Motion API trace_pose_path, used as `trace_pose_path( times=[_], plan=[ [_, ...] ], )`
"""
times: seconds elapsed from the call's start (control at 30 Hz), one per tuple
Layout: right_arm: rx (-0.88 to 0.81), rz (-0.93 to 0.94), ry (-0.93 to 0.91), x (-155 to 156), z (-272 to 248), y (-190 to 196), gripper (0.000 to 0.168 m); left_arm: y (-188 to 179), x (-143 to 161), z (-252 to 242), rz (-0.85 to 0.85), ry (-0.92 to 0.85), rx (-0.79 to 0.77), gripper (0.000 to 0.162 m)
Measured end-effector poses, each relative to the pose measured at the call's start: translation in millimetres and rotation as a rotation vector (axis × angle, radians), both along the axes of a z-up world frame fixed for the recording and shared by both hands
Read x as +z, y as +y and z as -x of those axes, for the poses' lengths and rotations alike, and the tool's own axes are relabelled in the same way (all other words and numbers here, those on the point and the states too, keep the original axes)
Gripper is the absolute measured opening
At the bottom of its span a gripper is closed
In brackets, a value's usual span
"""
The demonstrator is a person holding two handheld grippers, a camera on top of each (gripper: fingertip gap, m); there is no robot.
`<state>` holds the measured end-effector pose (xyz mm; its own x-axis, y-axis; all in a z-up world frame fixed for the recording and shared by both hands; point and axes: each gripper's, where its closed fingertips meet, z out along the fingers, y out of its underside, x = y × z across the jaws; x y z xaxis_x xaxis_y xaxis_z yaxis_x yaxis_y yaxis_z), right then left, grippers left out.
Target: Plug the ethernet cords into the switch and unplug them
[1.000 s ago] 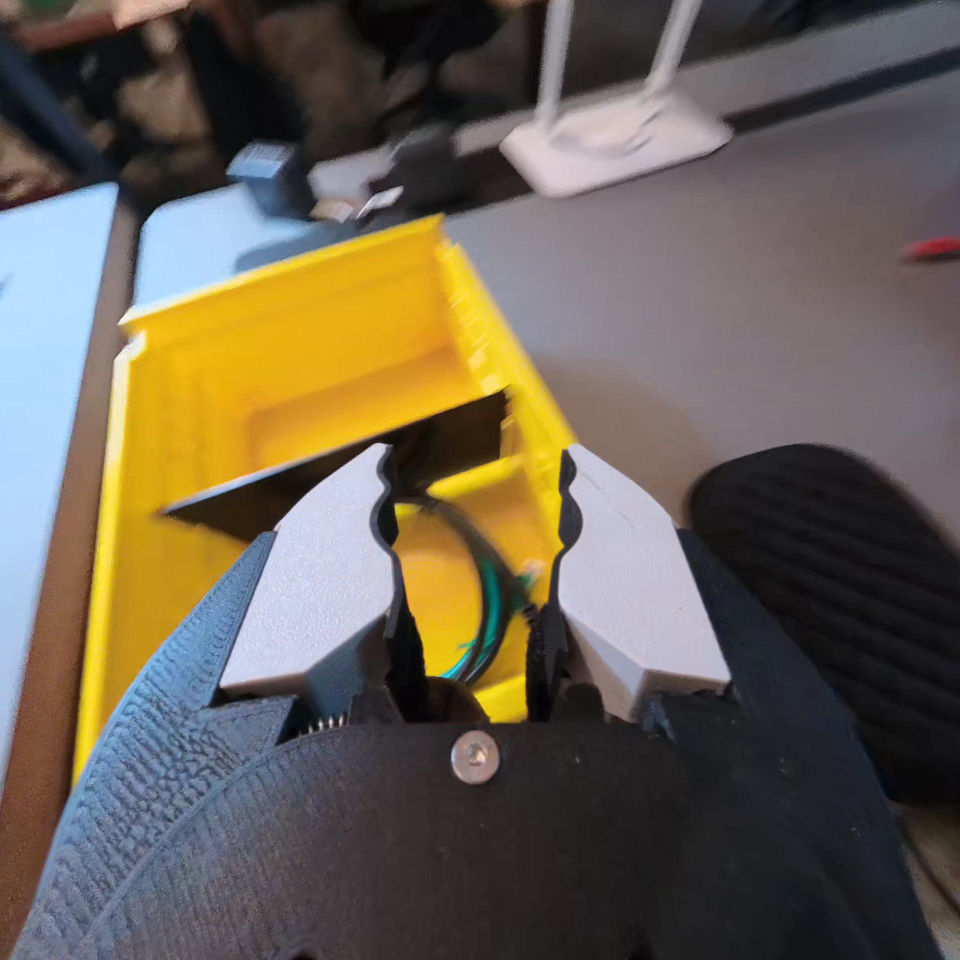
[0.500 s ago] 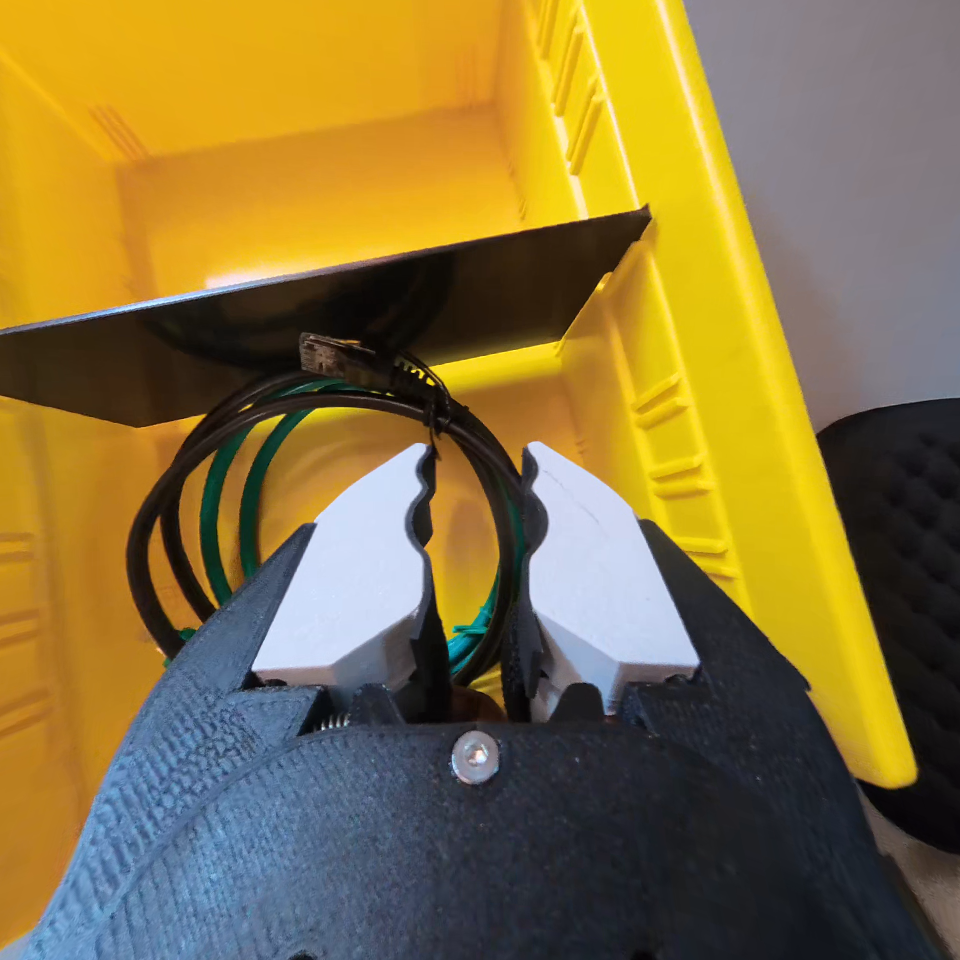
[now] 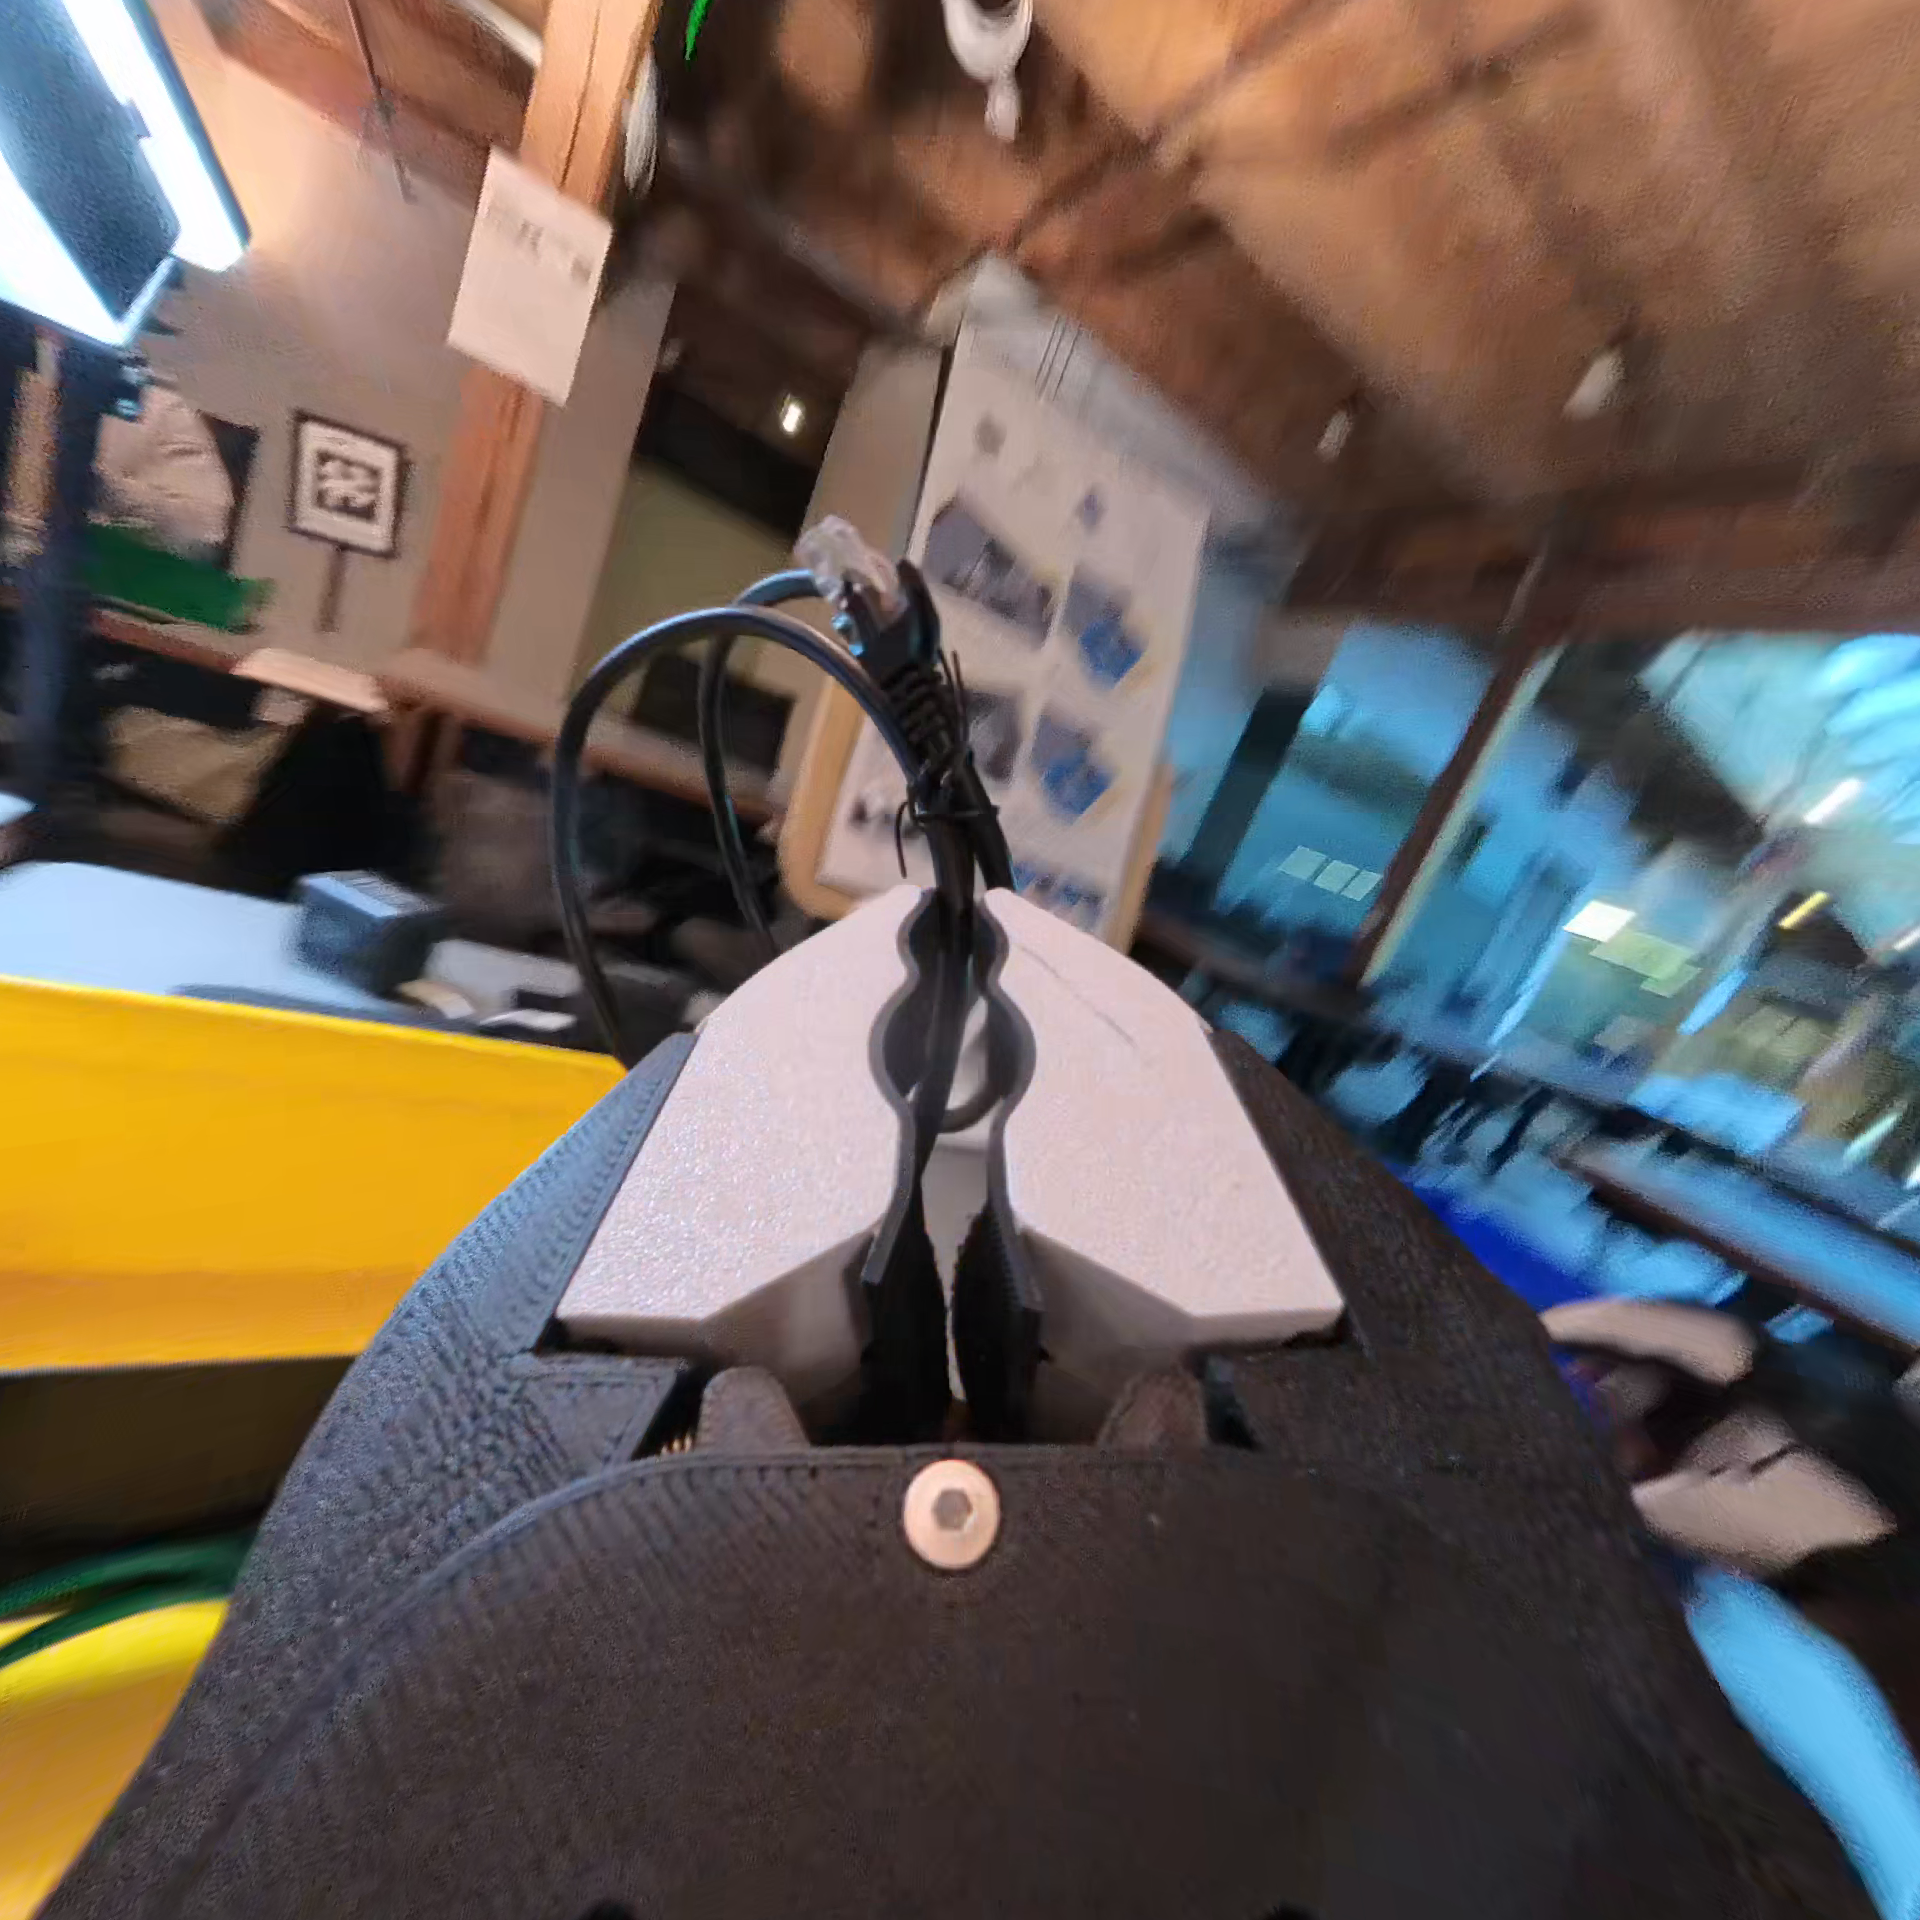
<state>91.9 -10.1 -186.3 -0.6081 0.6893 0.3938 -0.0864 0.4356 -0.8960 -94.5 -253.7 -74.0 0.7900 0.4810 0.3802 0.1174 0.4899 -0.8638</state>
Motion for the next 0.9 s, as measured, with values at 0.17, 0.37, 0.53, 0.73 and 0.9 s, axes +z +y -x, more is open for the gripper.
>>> trace_pose_path(
  times=[0.17, 0.37, 0.53, 0.73, 0.9],
  plan=[
    [0.118, 0.101, 0.128, 24.8, 6.0, -55.4, 0.051, 36.6, 13.1, -23.6, -0.326, -0.077, -0.198, 0.006],
    [0.032, 0.106, 0.336, 45.4, 25.9, -88.3, 0.037, 86.3, 7.1, -49.9, -0.549, -0.260, -0.466, 0.006],
    [-0.046, 0.062, 0.456, 47.1, 33.7, -98.8, 0.036, 114.5, 2.1, -68.1, -0.635, -0.373, -0.609, 0.006],
    [-0.136, -0.102, 0.573, 39.2, 45.8, -94.6, 0.041, 141.5, 1.6, -89.4, -0.723, -0.510, -0.772, 0.006],
    [-0.217, -0.274, 0.779, 49.8, 35.7, -94.8, 0.019, 158.9, -3.2, -102.7, -0.733, -0.575, -0.845, 0.006]
  ],
)
